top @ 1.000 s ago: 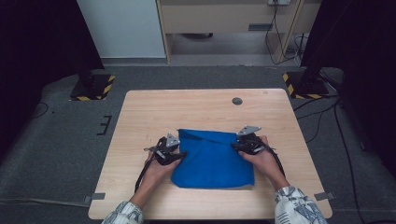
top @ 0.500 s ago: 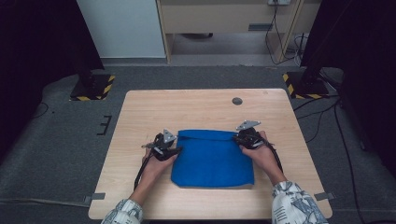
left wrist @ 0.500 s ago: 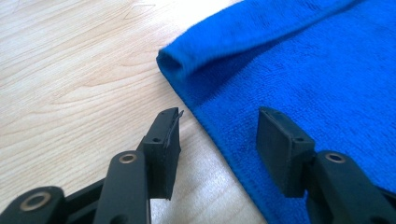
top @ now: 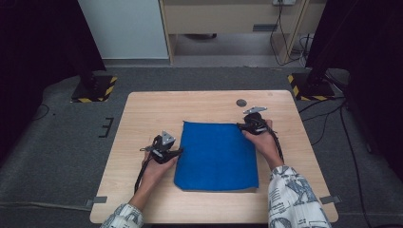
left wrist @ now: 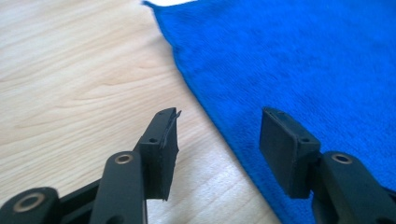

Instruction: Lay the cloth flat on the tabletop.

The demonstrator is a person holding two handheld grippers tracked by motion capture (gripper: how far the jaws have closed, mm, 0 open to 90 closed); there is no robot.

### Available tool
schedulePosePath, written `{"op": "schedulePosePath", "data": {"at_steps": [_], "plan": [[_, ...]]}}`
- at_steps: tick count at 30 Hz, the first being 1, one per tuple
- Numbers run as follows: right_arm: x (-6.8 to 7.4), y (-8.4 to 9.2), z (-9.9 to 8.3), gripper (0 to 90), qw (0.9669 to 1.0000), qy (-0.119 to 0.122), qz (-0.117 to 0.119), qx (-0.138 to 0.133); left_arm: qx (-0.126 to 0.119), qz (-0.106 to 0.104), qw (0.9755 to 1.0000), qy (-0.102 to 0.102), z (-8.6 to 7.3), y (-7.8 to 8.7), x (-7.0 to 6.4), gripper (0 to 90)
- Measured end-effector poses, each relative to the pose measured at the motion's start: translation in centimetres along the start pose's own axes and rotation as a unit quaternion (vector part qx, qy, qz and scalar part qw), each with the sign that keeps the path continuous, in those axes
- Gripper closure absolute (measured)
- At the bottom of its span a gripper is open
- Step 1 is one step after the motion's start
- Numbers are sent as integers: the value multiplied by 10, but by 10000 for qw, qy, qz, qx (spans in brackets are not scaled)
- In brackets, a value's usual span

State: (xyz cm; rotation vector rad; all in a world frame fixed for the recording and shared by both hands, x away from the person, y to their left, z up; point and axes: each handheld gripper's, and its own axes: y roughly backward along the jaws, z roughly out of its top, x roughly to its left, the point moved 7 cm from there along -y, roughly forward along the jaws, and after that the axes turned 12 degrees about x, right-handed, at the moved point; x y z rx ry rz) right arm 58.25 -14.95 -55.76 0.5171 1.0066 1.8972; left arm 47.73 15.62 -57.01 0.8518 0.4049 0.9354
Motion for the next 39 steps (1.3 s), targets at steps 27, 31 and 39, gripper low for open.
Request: {"op": "schedulePosePath", "data": {"at_steps": [27,31,39], "plan": [[29,44,-6,215,9987,-243,293,-338,-149,-208,9989,388,-10,22,21,159],[39,44,-6,185,9986,-168,414,-298,-167,-178,9989,399,-11,23,23,120],[91,43,-12,141,9960,163,818,-320,-105,-52,9985,530,-17,21,33,51]]}}
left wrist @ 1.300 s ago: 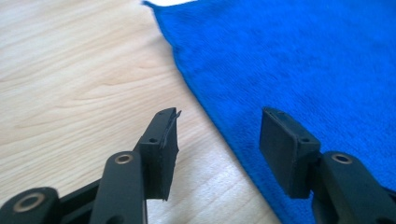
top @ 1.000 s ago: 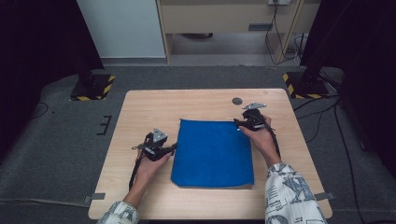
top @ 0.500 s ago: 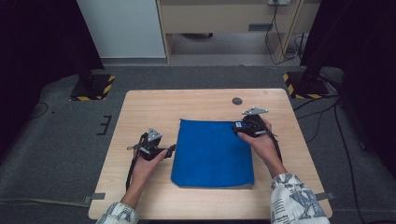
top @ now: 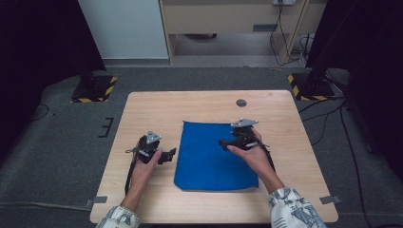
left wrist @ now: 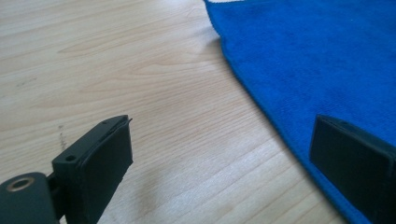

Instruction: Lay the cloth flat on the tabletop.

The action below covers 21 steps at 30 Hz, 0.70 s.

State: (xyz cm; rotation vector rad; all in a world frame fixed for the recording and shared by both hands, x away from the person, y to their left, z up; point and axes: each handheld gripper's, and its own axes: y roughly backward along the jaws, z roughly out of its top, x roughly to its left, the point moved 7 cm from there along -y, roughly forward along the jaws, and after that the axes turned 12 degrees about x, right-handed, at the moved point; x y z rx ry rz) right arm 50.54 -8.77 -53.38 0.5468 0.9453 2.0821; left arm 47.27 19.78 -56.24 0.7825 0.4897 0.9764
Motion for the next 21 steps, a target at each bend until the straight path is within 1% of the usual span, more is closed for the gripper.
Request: {"op": "schedulePosePath", "data": {"at_steps": [1,2,4,5,6,9,10,12,13,14,17,18,19,21], "plan": [[0,0,0,141,10000,0,0,0,0,0,10000,0,0,0,0,51],[11,-3,-2,152,9999,113,90,21,13,25,10000,16,-1,1,3,51],[23,-5,-3,160,9995,221,202,52,-15,46,10000,43,-1,1,5,52],[23,-5,-3,160,9995,221,202,52,-15,46,10000,43,-1,1,5,55],[28,-6,-3,160,9993,277,236,63,-17,74,10000,45,-1,2,7,55],[47,-8,-3,180,9982,429,400,92,-26,122,9999,63,-2,2,10,65],[57,-9,-2,200,9974,539,458,104,-42,166,9998,72,-3,4,12,65],[69,-9,-2,239,9965,658,505,111,-61,172,9997,144,-3,5,15,72],[69,-9,-2,239,9965,658,505,111,-61,172,9997,144,-3,5,15,76],[74,-9,-2,268,9964,691,477,98,-93,172,9996,188,-3,7,17,76],[90,-8,-1,309,9951,812,563,92,-138,214,9994,242,-3,9,22,77],[101,-8,-1,325,9944,867,598,99,-124,235,9993,281,-4,10,26,79],[101,-8,-1,325,9944,867,598,99,-124,235,9993,281,-4,10,26,82],[110,-8,-1,351,9935,878,716,92,-151,254,9990,320,-4,11,29,84]]}}
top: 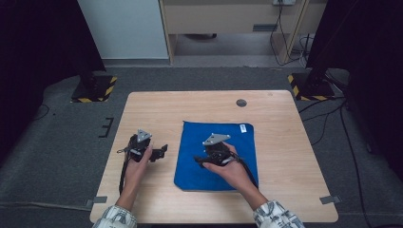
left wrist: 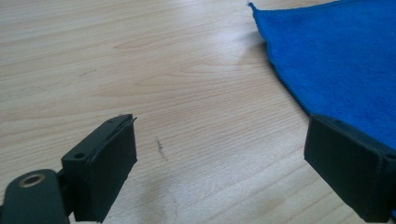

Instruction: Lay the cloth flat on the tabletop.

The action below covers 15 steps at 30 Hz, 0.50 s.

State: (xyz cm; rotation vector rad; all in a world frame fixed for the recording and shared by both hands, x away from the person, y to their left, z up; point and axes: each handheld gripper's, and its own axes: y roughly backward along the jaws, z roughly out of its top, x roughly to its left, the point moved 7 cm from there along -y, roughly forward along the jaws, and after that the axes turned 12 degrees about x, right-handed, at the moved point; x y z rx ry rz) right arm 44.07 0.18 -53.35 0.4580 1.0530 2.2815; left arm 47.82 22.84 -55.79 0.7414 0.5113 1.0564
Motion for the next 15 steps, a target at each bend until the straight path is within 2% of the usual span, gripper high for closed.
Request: {"op": "schedulePosePath", "data": {"at_steps": [7,9,15], "plan": [[32,-7,2,453,9995,247,172,45,-1,86,9999,127,-3,3,13,92],[36,-8,2,466,9994,276,199,47,11,89,9998,155,-4,3,14,93],[56,-13,0,606,9980,499,389,93,24,139,9998,113,-4,3,15,99]]}}
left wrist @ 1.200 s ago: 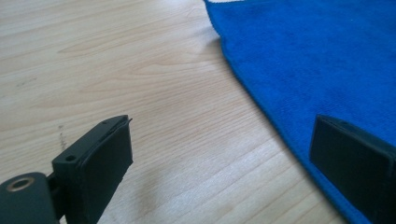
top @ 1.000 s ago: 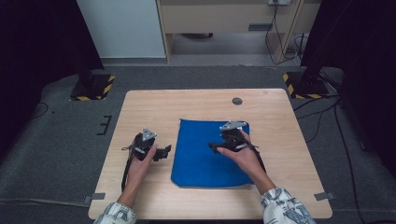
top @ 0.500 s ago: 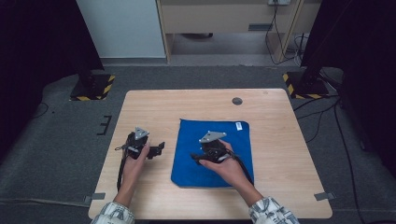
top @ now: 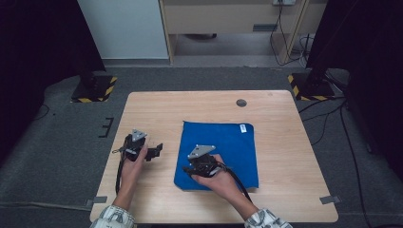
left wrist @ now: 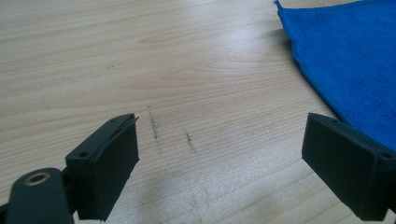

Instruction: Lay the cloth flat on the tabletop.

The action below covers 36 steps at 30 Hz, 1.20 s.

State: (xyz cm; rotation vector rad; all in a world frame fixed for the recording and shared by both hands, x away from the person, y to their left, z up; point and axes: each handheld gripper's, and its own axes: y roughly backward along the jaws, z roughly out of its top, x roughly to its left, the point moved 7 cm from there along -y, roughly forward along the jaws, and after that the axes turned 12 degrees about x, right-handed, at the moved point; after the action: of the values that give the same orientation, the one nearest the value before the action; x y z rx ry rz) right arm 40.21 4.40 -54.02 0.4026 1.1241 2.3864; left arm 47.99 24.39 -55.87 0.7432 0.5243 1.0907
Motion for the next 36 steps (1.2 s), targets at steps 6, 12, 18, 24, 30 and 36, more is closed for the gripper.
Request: {"op": "schedulePosePath", "data": {"at_steps": [6,12,18,24,30,36], "plan": [[17,-7,-2,715,9997,148,204,9,25,36,10000,-46,0,-1,0,98],[35,-15,-4,704,9990,283,332,91,59,38,9999,-83,-1,-1,-2,99],[49,-27,-10,538,9980,463,319,284,67,63,9999,-93,-1,-2,-2,99],[51,-34,-16,496,9975,542,86,445,49,20,9999,-97,0,-1,-3,99],[46,-35,-19,644,9973,547,-51,481,30,-48,9999,-116,0,0,-6,99],[39,-32,-19,826,9982,419,-64,427,-45,-168,9998,-93,4,4,-9,99]]}}
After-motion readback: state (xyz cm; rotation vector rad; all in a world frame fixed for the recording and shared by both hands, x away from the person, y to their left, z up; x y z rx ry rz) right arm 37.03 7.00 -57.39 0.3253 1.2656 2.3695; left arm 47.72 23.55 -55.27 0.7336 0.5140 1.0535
